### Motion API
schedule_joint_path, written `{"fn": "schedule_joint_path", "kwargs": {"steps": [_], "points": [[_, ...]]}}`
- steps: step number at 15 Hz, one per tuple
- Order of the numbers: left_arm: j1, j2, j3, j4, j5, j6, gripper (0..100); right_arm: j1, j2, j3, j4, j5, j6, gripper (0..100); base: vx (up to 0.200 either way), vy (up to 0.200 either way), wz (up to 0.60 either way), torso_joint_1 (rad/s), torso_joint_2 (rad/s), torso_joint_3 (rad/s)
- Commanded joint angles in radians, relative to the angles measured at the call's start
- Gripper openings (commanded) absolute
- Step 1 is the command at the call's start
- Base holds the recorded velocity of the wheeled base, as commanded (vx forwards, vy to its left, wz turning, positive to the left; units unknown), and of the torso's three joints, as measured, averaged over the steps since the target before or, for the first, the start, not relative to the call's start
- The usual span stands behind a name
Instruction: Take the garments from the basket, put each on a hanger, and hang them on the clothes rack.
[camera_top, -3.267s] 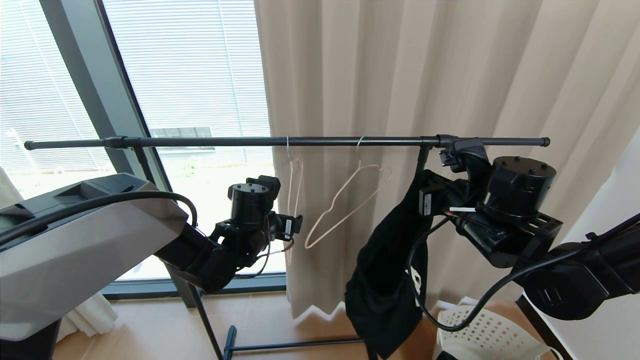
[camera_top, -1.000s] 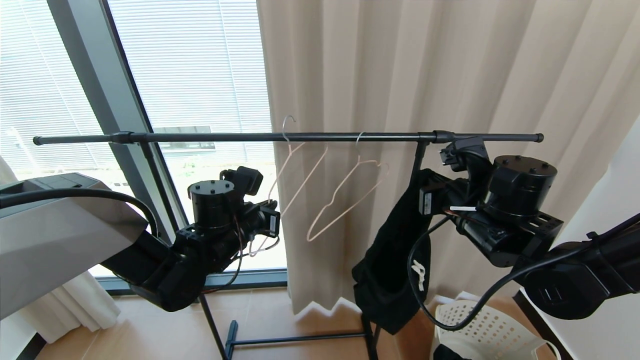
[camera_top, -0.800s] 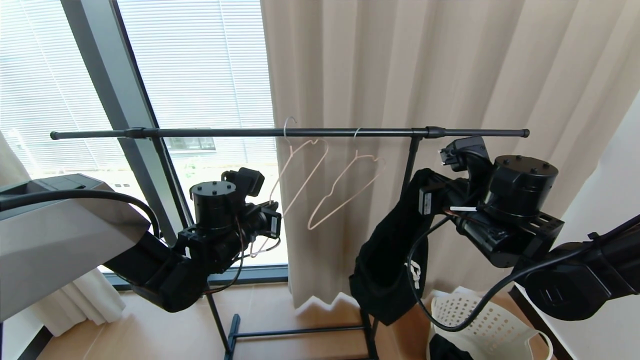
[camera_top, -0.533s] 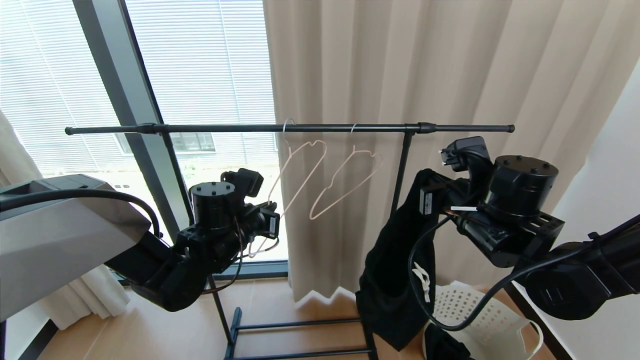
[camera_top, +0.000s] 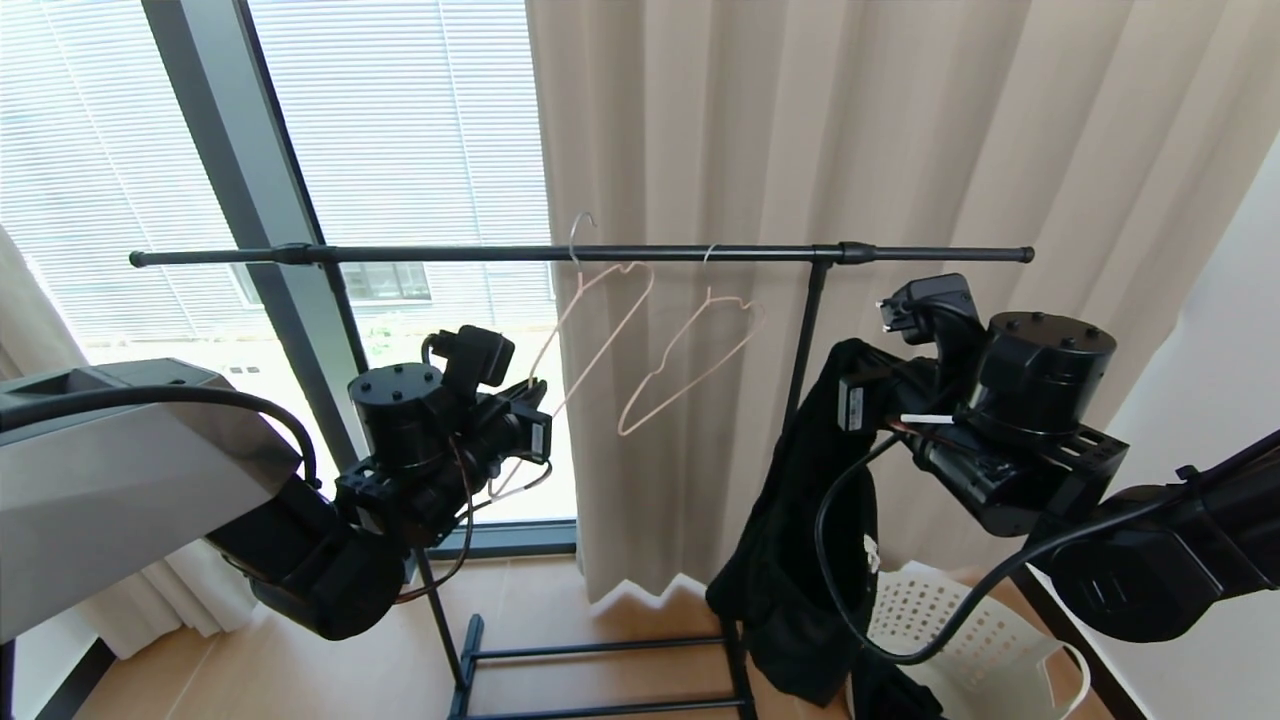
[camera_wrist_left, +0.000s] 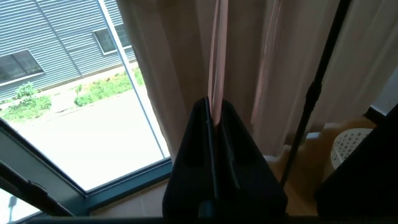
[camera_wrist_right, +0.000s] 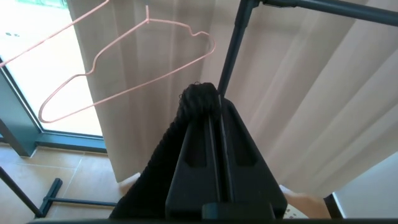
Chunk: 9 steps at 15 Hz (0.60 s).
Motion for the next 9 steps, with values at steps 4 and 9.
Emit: {"fn": "schedule_joint_path", "kwargs": {"steps": [4, 9], "points": [[0.015, -0.028, 0.081, -0.007, -0.089, 0.079, 0, 0.0, 0.0, -0.003, -0.001, 0.0, 0.0, 0, 0.0, 0.0, 0.0, 0.0, 0.0, 0.0], [0.052, -0.031, 0.121, -0.012, -0.144, 0.153, 0, 0.0, -0.003, -0.003, -0.001, -0.001, 0.0, 0, 0.0, 0.0, 0.0, 0.0, 0.0, 0.0]]}}
